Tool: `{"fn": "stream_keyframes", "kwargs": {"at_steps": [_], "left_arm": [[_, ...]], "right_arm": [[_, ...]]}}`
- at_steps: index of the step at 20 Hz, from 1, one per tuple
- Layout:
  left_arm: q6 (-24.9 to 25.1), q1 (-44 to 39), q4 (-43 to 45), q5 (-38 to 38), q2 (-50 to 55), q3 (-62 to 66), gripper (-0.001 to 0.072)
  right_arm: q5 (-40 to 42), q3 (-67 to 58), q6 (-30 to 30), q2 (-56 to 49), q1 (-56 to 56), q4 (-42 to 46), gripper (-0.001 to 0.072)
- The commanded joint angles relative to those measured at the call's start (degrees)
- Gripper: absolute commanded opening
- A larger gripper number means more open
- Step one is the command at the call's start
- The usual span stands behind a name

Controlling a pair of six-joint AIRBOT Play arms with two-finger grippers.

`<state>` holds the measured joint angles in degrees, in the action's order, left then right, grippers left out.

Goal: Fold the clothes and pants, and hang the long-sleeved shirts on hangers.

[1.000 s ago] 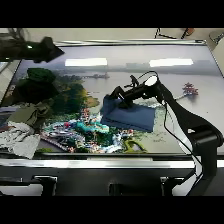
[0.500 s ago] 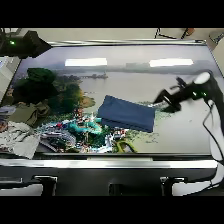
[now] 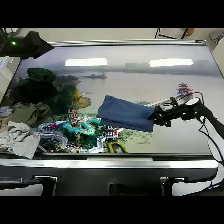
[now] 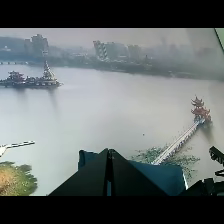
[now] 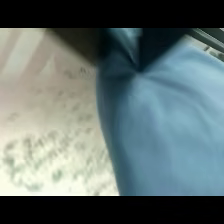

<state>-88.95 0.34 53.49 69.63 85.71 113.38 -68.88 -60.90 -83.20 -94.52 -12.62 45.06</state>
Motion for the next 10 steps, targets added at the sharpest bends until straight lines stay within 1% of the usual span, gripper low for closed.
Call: {"fn": "stream_keyframes", "kwargs": {"at_steps": [1,4,6,8,10], "left_arm": [[-0.2,-0.1,-0.1,0.0,0.0,0.0,0.0020],[0.1,-0.1,-0.1,-0.2,0.1,0.0,0.0021],[0.3,-0.1,-0.1,-0.2,0.2,0.0,0.0021],[0.5,-0.1,-0.1,-0.2,0.2,0.0,0.0021],[0.5,-0.1,-0.1,-0.2,0.2,0.0,0.0021]], "right_arm": [[-0.5,-2.7,2.5,0.3,-0.2,-4.4,0.0044],[-7.5,-14.6,2.7,3.1,-0.8,-4.2,0.0042],[-9.9,-25.6,-0.5,4.0,-1.7,-4.1,0.0043],[-10.3,-36.1,-4.9,4.0,-3.6,-3.9,0.0043],[-10.1,-43.6,-7.5,3.8,-7.2,-3.9,0.0043]]}}
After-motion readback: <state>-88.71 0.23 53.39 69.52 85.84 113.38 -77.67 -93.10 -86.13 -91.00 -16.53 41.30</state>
